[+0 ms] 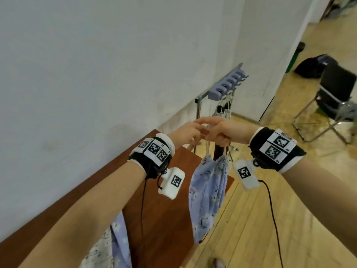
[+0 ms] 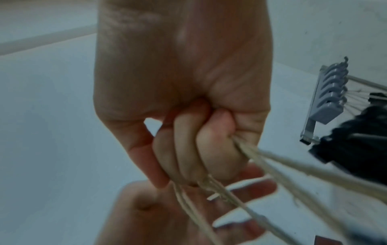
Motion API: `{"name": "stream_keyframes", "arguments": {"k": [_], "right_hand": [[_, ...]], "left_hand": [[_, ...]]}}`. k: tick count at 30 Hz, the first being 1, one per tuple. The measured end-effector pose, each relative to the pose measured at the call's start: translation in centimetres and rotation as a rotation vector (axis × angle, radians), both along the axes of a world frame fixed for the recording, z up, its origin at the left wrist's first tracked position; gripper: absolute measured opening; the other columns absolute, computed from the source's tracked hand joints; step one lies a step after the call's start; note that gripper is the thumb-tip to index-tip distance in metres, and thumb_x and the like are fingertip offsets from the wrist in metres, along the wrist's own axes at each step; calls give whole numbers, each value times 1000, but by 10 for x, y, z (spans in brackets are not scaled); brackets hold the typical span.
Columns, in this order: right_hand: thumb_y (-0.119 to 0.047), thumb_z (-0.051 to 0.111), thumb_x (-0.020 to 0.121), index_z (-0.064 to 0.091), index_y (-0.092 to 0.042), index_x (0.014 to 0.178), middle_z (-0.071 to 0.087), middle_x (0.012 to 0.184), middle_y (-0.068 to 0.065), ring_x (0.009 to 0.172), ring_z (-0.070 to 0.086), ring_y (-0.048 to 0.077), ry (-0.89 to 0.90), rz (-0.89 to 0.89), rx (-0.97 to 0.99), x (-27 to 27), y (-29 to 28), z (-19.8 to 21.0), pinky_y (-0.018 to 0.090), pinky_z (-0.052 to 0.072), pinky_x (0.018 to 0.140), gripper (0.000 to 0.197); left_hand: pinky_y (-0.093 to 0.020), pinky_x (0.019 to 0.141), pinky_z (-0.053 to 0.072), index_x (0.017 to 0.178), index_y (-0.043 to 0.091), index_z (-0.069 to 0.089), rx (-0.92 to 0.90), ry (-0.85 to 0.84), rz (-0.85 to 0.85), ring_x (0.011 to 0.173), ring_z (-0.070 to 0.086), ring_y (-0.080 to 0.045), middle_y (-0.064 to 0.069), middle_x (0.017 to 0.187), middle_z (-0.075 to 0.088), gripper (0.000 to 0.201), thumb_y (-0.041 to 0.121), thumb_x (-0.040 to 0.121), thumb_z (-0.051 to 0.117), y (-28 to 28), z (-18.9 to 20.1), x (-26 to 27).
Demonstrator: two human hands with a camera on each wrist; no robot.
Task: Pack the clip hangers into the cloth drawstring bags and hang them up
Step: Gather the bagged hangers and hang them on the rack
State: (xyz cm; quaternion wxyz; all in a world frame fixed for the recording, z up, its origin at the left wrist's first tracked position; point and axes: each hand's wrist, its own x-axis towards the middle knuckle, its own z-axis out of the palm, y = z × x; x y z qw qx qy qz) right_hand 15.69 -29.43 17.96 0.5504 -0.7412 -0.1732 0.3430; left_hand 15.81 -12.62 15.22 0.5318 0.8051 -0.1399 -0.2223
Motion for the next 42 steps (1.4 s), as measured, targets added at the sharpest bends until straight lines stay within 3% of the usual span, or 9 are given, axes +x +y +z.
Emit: {"name": "stream_keyframes", "arguments": {"k": [3, 6, 11, 16, 20, 25, 30, 36, 42], "right_hand": [[10, 43, 85, 56, -26, 130, 23, 67, 10, 49, 14, 17, -24, -28, 24, 16, -45, -4, 30, 12, 45, 59], [6, 46, 84, 58, -28, 128, 34, 75, 14, 50, 21, 18, -102, -35, 16, 37, -98, -11, 30, 15, 44, 57], [6, 43, 88, 57, -23, 127, 24, 57, 0, 46, 19, 14, -116, -99, 31, 94, -204, -24, 30, 14, 44, 51], [2, 44, 91, 57, -21, 116, 29, 51, -4, 44, 19, 12, -28, -95, -8, 148, -297, -31, 28, 11, 44, 37], [1, 43, 97, 55, -20, 114, 46, 54, -3, 39, 23, 9, -38, -84, -69, 182, -350, -31, 20, 17, 37, 30], [4, 43, 96, 56, -12, 109, 51, 57, 7, 35, 28, 6, -88, -170, -56, 213, -371, -48, 16, 21, 33, 24], [2, 42, 98, 55, -10, 109, 55, 63, 8, 36, 30, 6, -50, -133, -47, 259, -380, -63, 15, 23, 33, 21], [-10, 49, 99, 55, -3, 114, 48, 59, -4, 39, 27, 3, 93, -100, -93, 340, -403, -92, 15, 18, 35, 18], [-31, 55, 97, 63, -10, 72, 25, 61, 2, 46, 22, 9, 187, -1, -248, 436, -387, -108, 17, 25, 41, 34]], "left_hand": [[-34, 86, 46, 139, -1, 37, 73, 68, 53, 80, 50, -9, -17, 128, 52, 42, 13, 100, 42, -62, -27, 28], [-42, 87, 50, 147, 3, 21, 86, 82, 99, 94, 58, -24, -23, 139, 44, 56, 13, 98, 47, -128, -51, 57], [-54, 92, 48, 111, 7, 61, -68, 156, 10, 94, 62, -32, -15, 99, 66, 33, 24, 84, 69, -230, -74, 106], [-44, 97, 44, 117, -2, 58, -148, 285, -5, 97, 59, -30, -18, 106, 62, 84, 29, 47, 91, -307, -107, 150], [-18, 53, 43, 97, -1, 58, -409, 423, 36, 49, 53, -9, 0, 57, 58, 37, 7, 61, 57, -340, -81, 165], [-31, 76, 46, 91, 28, 71, -389, 397, -23, 81, 58, -14, 0, 89, 63, 31, 52, 84, 53, -367, -73, 191], [-33, 75, 48, 81, 6, 61, -325, 327, 109, 80, 58, -21, -5, 78, 63, 15, 0, 92, 54, -382, -88, 228], [-18, 51, 46, 69, 11, 50, -297, 315, 98, 51, 51, -7, 0, 68, 54, 30, 6, 98, 43, -390, -96, 304], [-20, 48, 36, 71, 8, 50, -173, 267, 182, 53, 44, -14, -12, 74, 46, 25, -2, 92, 40, -376, -114, 400]]}}
